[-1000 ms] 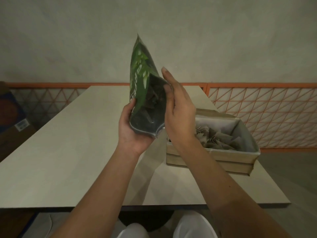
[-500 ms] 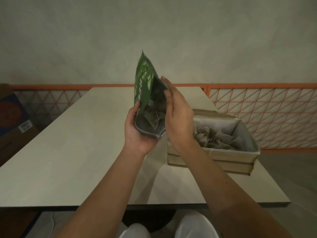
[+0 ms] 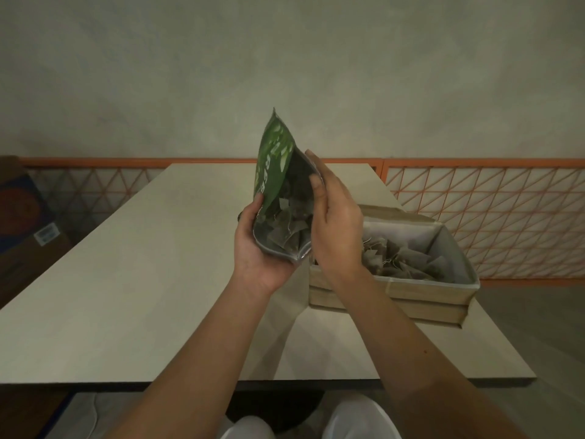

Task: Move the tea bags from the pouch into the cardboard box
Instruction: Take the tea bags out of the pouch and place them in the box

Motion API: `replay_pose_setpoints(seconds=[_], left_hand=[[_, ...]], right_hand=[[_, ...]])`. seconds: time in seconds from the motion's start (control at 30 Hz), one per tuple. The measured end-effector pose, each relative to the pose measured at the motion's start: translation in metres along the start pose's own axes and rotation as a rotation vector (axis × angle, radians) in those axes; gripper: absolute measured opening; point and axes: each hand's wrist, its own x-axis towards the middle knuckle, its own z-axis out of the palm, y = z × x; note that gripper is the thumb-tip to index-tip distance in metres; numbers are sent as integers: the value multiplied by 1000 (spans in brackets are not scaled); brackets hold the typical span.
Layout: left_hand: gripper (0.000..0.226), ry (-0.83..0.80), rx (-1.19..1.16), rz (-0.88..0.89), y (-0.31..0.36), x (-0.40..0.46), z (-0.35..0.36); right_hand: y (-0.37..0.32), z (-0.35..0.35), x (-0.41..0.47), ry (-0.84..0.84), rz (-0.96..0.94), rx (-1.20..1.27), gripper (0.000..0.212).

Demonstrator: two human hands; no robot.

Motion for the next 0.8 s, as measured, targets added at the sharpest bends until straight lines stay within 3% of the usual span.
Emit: replay_pose_setpoints(seconds=[0.2, 0.37, 0.47, 0.57, 0.7, 0.8], left_hand=[[60, 14, -43, -23, -4, -2, -4], [57, 27, -66, -13, -4, 0, -7], [55, 31, -100, -5, -6, -1, -10], [58, 49, -113, -11, -8, -4, -10], [55, 81, -153, -9, -12, -6, -6], [61, 106, -122, 3, -14, -6, -5]], right_hand=[[2, -10, 0, -56, 29, -28, 38], [2, -20, -19, -83, 119, 178, 46], [5, -23, -34, -43, 131, 188, 33], [4, -22, -44, -127, 97, -110, 15], [0, -15, -49, -177, 115, -539, 43], [-1, -11, -49, -130, 108, -696, 40]])
